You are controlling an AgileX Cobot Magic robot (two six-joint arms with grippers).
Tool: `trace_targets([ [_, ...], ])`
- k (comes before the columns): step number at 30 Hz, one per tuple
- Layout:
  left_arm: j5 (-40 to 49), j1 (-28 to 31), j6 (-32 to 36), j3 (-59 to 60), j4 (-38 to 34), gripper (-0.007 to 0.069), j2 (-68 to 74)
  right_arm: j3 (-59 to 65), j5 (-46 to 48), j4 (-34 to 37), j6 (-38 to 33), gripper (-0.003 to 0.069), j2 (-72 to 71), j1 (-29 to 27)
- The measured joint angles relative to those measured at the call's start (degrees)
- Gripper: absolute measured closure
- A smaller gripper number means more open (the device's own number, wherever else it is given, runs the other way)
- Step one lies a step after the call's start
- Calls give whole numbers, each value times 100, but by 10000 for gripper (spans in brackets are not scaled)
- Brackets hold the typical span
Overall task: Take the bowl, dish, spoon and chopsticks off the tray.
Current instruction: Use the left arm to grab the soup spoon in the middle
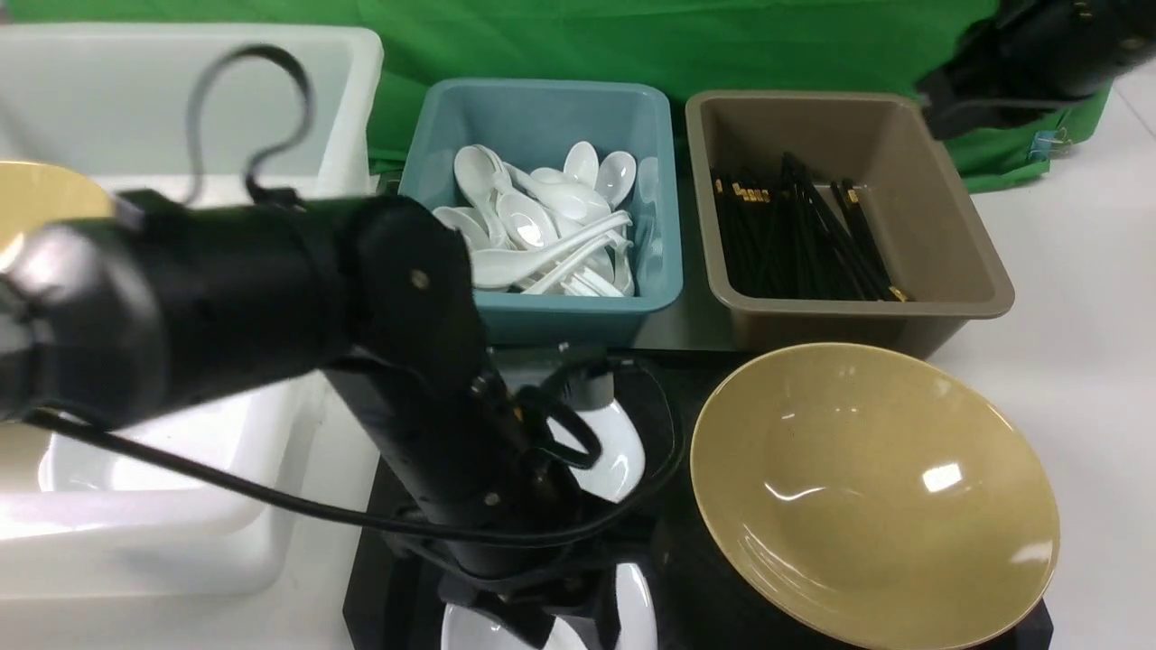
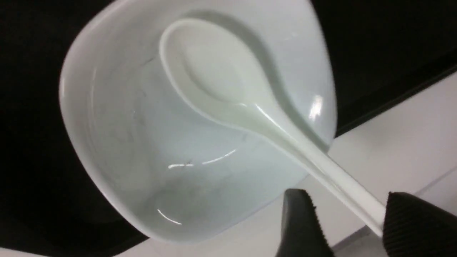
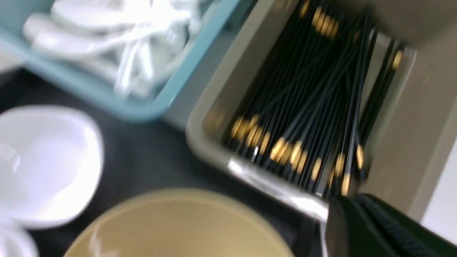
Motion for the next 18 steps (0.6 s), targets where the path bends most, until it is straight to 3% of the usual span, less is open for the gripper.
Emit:
trace_targets([
  [4,-67,0,-545,-6,13,142,507,549,31,12,0,652,-705,0],
  [8,-199,0,-905,-6,8,94,892,788,-1,5,0,655,-1215,0],
  [16,-273,0,-1170,-51,75,142,1081,795,-209,5,0,655,-1612,0],
  [18,-268,0,-1280,-51,230,230,1081,795,-227,5,0,655,-1626,0],
])
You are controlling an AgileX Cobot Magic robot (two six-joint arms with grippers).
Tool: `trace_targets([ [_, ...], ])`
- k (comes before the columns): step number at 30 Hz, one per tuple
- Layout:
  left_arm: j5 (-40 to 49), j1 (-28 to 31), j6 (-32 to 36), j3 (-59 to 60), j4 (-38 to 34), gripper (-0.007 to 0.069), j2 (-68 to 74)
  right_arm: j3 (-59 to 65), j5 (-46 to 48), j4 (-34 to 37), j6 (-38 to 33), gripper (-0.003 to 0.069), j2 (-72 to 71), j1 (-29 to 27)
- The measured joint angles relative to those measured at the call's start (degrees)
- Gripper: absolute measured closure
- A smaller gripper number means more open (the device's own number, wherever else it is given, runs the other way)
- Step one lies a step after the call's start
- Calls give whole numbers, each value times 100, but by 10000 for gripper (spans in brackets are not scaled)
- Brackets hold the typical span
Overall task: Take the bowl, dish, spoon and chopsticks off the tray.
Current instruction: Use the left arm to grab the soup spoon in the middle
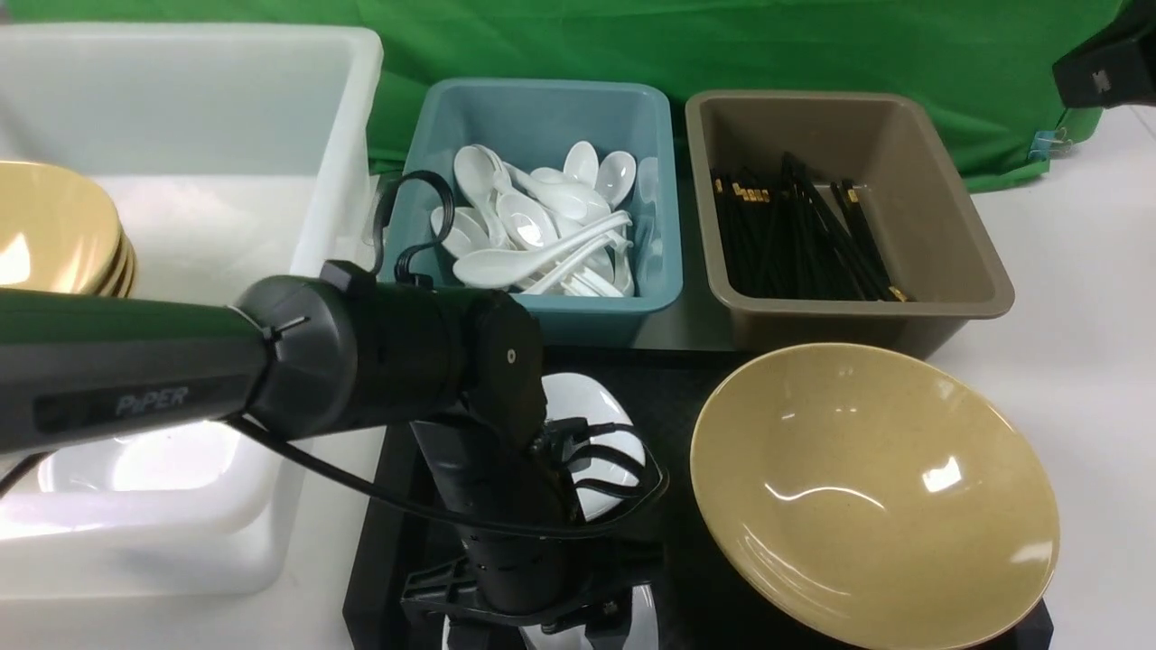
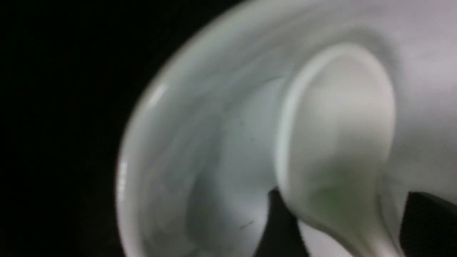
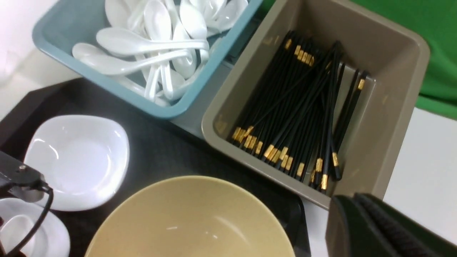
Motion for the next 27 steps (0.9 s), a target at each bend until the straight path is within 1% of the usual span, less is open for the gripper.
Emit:
trace_targets([
  [1,0,0,-6,0,10,239,0,0,0,0,0,655,0,0],
  [2,6,0,-20,0,76,293,0,4,0,0,0,655,0,0],
  [4,6,0,-26,0,128,376,6,4,-7,0,0,655,0,0],
  [5,29,0,-26,0,142,460,11,4,-12,0,0,655,0,0],
  [6,36,0,-26,0,142,471,11,4,-12,0,0,655,0,0],
  [14,121,0,30,-219,243,475,23,4,32,0,-35,655,5,0],
  [21,291,0,209,-604,282,510,-241,4,656,0,-292,655,0,0],
  [22,334,0,216,-702,343,545,-356,4,816,6,-324,655,-6,0],
  [23,413,0,250,-807,431,550,-483,4,1020,29,-402,655,-28,0],
  [27,490,27,273,-1123,662,550,-777,145,1142,262,-630,655,-159,23],
])
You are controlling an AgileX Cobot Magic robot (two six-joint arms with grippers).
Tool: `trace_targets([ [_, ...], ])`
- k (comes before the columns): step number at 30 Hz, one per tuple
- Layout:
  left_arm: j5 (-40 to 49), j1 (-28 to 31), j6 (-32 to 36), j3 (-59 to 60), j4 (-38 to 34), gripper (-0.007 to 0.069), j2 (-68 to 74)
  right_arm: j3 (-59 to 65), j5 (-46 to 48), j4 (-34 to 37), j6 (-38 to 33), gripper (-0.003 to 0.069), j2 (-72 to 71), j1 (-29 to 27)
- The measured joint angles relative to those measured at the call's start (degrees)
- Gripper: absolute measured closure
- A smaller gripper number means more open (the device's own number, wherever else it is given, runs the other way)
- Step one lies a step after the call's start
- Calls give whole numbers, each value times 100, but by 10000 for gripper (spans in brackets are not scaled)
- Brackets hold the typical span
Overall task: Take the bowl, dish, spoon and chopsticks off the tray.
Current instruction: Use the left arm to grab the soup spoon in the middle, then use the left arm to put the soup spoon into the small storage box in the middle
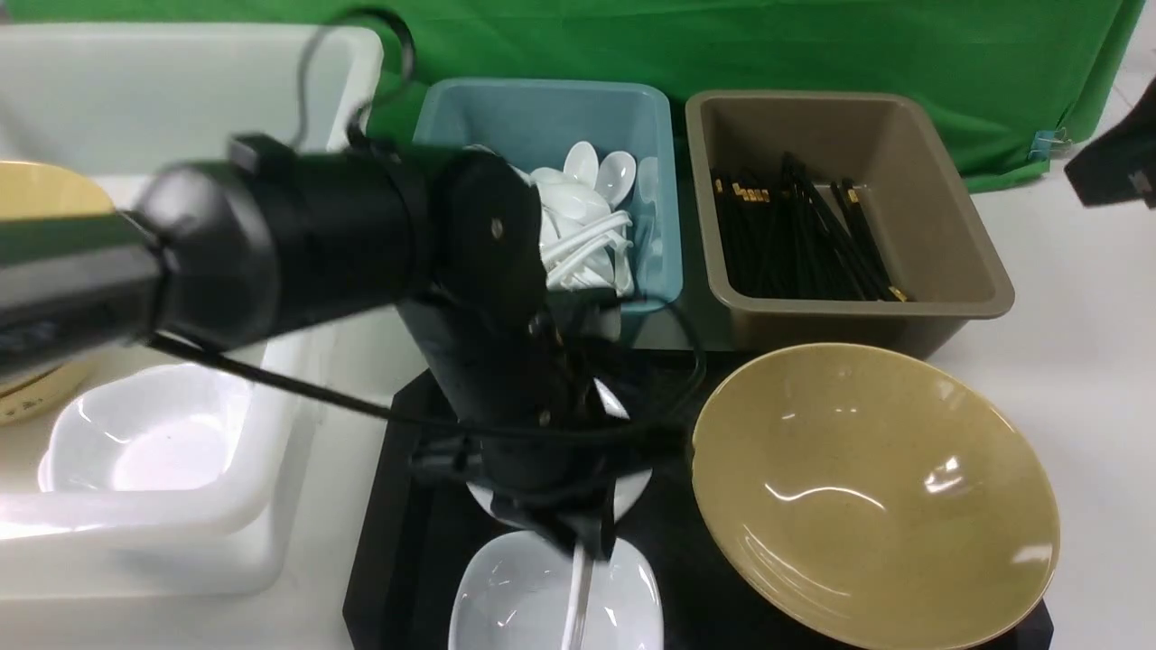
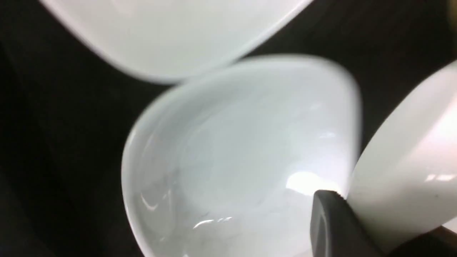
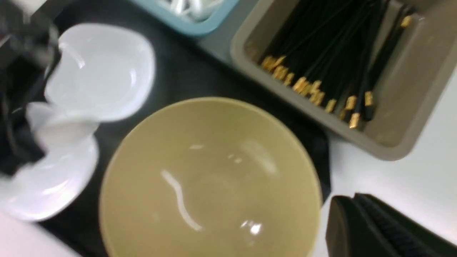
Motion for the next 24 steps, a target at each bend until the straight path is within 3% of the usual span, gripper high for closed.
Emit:
trace_targets([
  [9,-157,956,228,-1462,281,550,-263,914,-880,295,-371,657,-180,913],
  [13,-1473,1487,553,-1716,320,550,-263,1144,-2456,295,-418,657,-146,1350],
  [18,-3275,1745,904,-1721,346,550,-69,1163,-4211,243,-428,657,-12,1404],
  [24,-4163,1778,1110,-1721,533,550,524,1163,-4843,192,-415,657,424,1404],
])
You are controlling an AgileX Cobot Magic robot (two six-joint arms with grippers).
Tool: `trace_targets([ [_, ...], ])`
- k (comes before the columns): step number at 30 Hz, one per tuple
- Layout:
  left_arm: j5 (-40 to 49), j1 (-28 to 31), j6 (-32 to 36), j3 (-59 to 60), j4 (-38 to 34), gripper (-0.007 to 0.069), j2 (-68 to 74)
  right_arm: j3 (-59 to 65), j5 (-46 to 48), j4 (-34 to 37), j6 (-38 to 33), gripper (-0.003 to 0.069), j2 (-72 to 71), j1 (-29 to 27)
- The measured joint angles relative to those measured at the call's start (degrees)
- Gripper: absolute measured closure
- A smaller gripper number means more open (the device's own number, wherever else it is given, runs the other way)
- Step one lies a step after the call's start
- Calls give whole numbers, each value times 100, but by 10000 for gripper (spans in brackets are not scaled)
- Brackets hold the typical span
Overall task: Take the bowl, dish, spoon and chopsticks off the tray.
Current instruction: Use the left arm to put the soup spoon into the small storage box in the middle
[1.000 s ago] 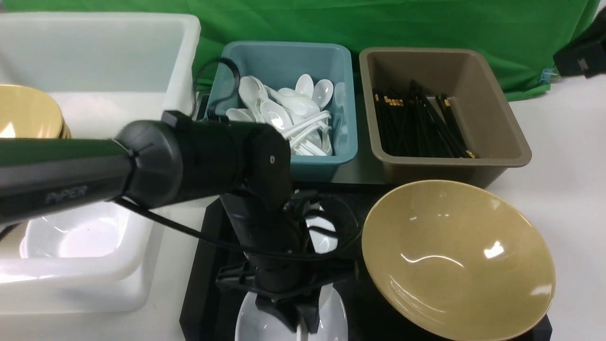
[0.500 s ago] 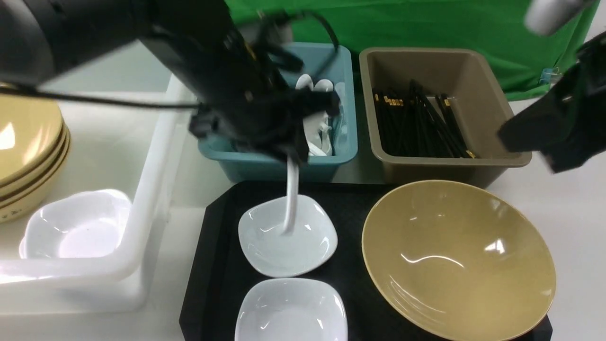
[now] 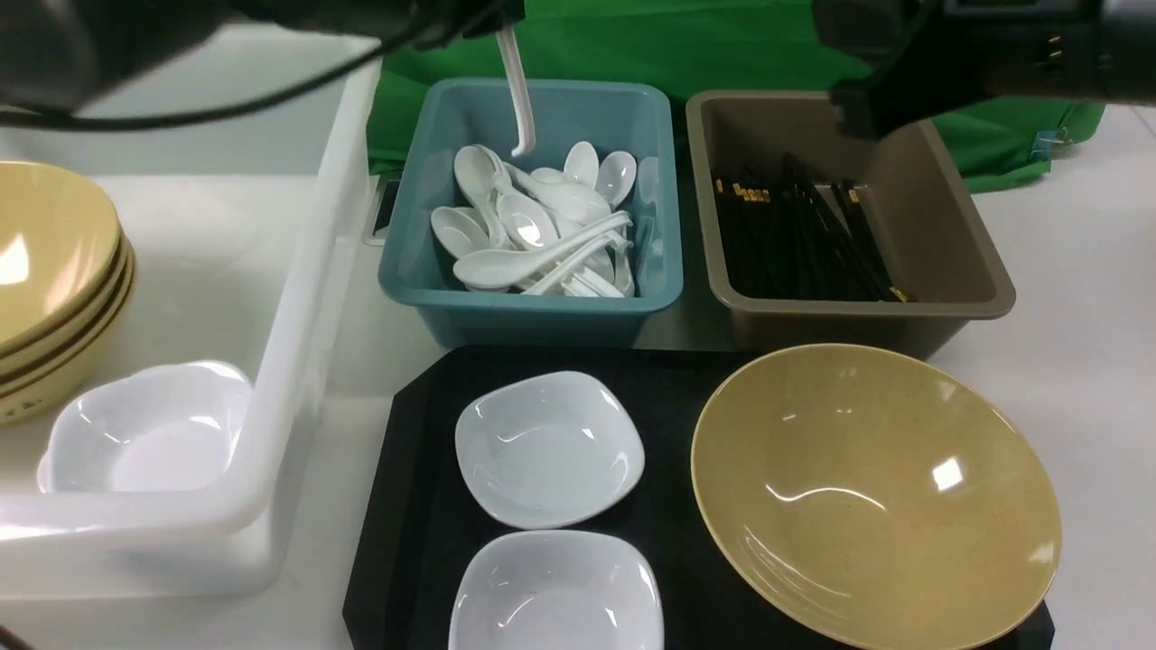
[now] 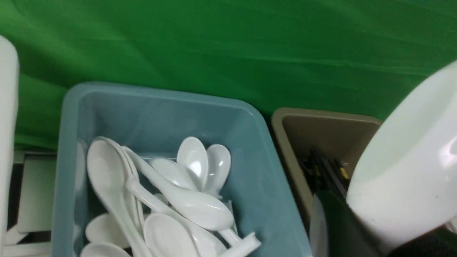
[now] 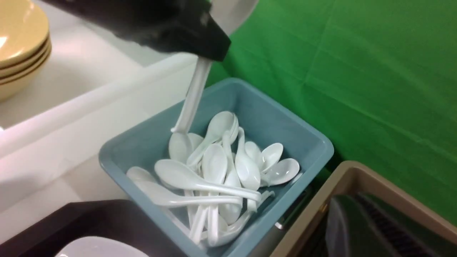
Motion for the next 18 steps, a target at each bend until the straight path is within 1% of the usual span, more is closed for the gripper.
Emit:
trace_targets([
  [4,-337,24,31,0,282,533,538,0,-71,-12,0,657,297,0],
  [5,-418,40,-6,0,353,500,763,0,-111,-35,0,657,384,0],
  [6,-419,52,-25,0,364,488,787,0,-111,-42,0,657,389,0],
  [7,-428,71,-58,0,380,459,872,2,-129,-67,0,657,395,0],
  [9,-388,115,-98,0,393,379,1016,7,-166,-107,20,657,390,-31],
  [11,-89,158,-99,0,418,246,1056,7,-131,-150,77,657,338,-140],
  [13,246,163,-20,-14,509,158,1015,7,-1,-162,121,657,265,-276],
  [16,863,163,111,-134,537,64,904,7,303,-175,175,657,121,-496],
  [17,1420,163,204,-269,395,41,790,7,538,-175,213,657,-12,-660],
  [18,1718,156,300,-324,280,44,702,7,739,-180,246,657,-107,-750],
])
